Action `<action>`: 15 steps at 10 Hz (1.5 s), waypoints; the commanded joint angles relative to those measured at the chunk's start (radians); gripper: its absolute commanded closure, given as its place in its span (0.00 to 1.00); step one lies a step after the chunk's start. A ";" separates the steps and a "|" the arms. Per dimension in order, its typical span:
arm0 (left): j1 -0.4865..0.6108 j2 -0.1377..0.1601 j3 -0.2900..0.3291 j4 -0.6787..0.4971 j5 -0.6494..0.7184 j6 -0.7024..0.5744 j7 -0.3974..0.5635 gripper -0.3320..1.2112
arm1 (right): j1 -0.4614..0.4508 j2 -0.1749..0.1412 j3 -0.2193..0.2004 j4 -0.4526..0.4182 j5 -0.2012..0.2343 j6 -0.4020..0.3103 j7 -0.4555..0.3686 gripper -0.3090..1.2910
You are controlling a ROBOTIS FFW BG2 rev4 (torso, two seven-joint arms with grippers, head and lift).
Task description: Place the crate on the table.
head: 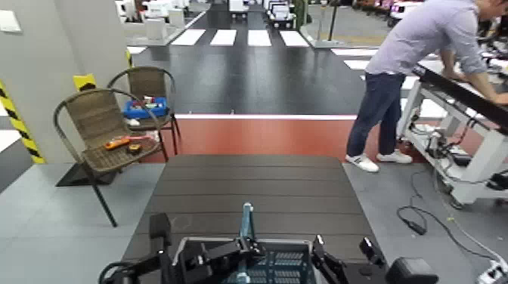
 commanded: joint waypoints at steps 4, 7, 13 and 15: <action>-0.012 0.006 -0.014 0.009 0.000 -0.006 -0.005 0.99 | -0.003 -0.003 0.000 0.005 -0.005 -0.003 0.001 0.29; -0.053 0.012 -0.023 0.032 -0.005 -0.014 0.000 0.99 | -0.003 -0.003 0.000 0.008 -0.006 -0.011 0.001 0.29; -0.197 0.035 -0.136 0.182 -0.106 -0.111 -0.123 0.99 | -0.004 -0.001 0.002 0.011 -0.011 -0.009 0.001 0.29; -0.266 0.023 -0.162 0.253 -0.193 -0.132 -0.195 0.99 | -0.004 -0.003 0.003 0.011 -0.011 -0.006 0.001 0.29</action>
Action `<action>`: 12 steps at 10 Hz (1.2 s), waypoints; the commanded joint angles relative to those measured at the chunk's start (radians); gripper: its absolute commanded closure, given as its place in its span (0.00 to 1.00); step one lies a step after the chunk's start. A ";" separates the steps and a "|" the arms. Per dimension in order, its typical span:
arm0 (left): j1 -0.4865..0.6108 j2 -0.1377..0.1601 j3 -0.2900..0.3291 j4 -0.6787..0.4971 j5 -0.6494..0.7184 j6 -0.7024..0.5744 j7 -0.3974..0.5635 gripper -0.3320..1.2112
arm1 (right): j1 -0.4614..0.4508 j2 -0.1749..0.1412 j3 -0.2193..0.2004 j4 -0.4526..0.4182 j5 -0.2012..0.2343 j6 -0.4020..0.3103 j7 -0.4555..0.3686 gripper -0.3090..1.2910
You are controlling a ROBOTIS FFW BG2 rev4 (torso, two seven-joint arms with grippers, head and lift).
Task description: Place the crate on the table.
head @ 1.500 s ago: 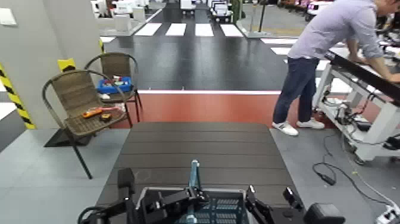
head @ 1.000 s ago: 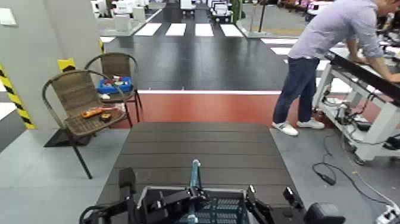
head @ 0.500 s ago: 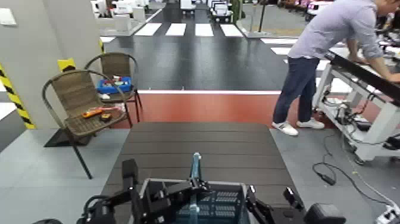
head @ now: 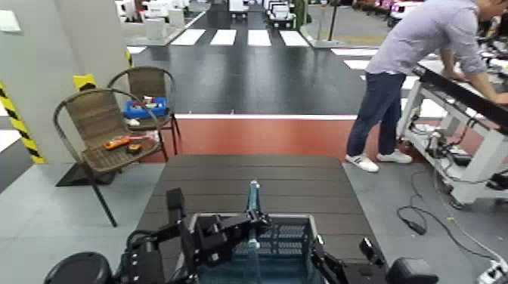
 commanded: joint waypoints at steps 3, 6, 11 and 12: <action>-0.157 -0.007 -0.093 0.172 -0.123 -0.061 -0.112 0.99 | -0.005 -0.002 0.006 0.003 -0.002 0.003 0.001 0.29; -0.241 -0.007 -0.151 0.269 -0.159 -0.083 -0.168 0.99 | -0.009 -0.002 0.011 0.006 -0.008 0.004 0.001 0.29; -0.326 -0.016 -0.225 0.381 -0.211 -0.167 -0.261 0.99 | -0.015 -0.003 0.018 0.006 -0.011 0.007 0.001 0.29; -0.347 -0.019 -0.253 0.415 -0.221 -0.186 -0.298 0.99 | -0.017 -0.003 0.020 0.006 -0.012 0.007 0.001 0.29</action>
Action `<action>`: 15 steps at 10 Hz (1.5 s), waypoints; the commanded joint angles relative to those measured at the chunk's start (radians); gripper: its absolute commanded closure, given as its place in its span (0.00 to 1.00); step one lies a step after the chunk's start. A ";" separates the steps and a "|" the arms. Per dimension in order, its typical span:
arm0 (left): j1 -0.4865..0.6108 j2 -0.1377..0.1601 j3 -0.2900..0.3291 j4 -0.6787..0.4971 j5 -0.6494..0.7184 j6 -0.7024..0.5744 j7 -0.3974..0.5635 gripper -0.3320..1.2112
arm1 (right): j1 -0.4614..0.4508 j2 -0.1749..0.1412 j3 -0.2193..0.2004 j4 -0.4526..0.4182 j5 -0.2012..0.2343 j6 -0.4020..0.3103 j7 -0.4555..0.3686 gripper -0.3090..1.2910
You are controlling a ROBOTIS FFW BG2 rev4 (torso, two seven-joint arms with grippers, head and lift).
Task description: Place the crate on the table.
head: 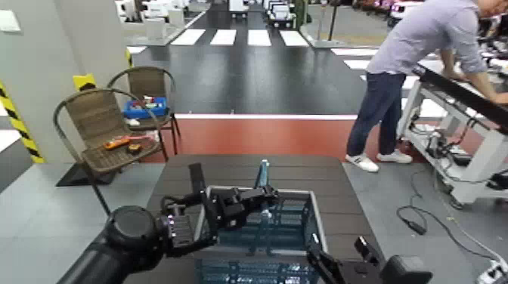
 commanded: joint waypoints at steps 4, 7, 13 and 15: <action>-0.065 -0.014 -0.074 0.130 -0.050 -0.069 -0.122 0.99 | -0.006 -0.002 0.007 0.000 -0.005 0.000 0.001 0.29; -0.061 -0.015 -0.074 0.160 -0.083 -0.092 -0.154 0.99 | -0.006 -0.002 0.007 0.000 -0.005 0.000 0.003 0.29; -0.057 -0.017 -0.074 0.192 -0.129 -0.138 -0.216 0.91 | -0.006 -0.003 0.004 0.002 -0.011 -0.005 0.005 0.29; -0.054 -0.017 -0.071 0.193 -0.135 -0.145 -0.220 0.56 | -0.006 -0.003 0.003 0.003 -0.016 -0.006 0.008 0.29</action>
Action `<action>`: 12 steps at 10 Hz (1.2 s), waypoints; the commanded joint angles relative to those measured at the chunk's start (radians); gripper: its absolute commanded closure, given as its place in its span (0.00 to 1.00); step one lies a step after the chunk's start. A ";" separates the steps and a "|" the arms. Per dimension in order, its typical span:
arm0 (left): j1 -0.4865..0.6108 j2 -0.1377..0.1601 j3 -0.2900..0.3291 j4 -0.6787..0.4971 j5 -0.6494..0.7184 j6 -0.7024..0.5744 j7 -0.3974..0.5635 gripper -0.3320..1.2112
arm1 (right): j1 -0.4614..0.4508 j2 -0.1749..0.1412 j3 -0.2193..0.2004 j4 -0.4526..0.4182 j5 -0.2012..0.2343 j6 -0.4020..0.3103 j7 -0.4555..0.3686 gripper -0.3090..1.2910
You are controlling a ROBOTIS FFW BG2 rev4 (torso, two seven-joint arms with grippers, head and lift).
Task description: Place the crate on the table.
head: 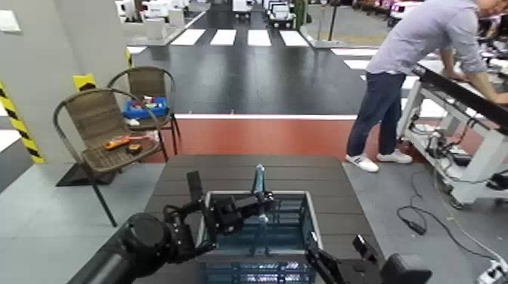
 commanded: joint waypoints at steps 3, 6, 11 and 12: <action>0.019 0.005 0.052 -0.014 -0.045 -0.012 -0.006 0.26 | 0.000 -0.002 -0.005 0.001 -0.003 -0.001 0.005 0.29; 0.059 0.015 0.152 -0.103 -0.161 -0.066 -0.011 0.26 | 0.000 -0.002 -0.006 0.001 -0.003 0.000 0.005 0.29; 0.374 0.029 0.384 -0.605 -0.433 -0.290 0.319 0.27 | 0.006 0.000 -0.011 -0.002 -0.001 0.005 0.005 0.29; 0.453 0.020 0.399 -0.691 -0.483 -0.368 0.396 0.27 | 0.006 0.000 -0.013 -0.004 -0.003 0.003 0.005 0.29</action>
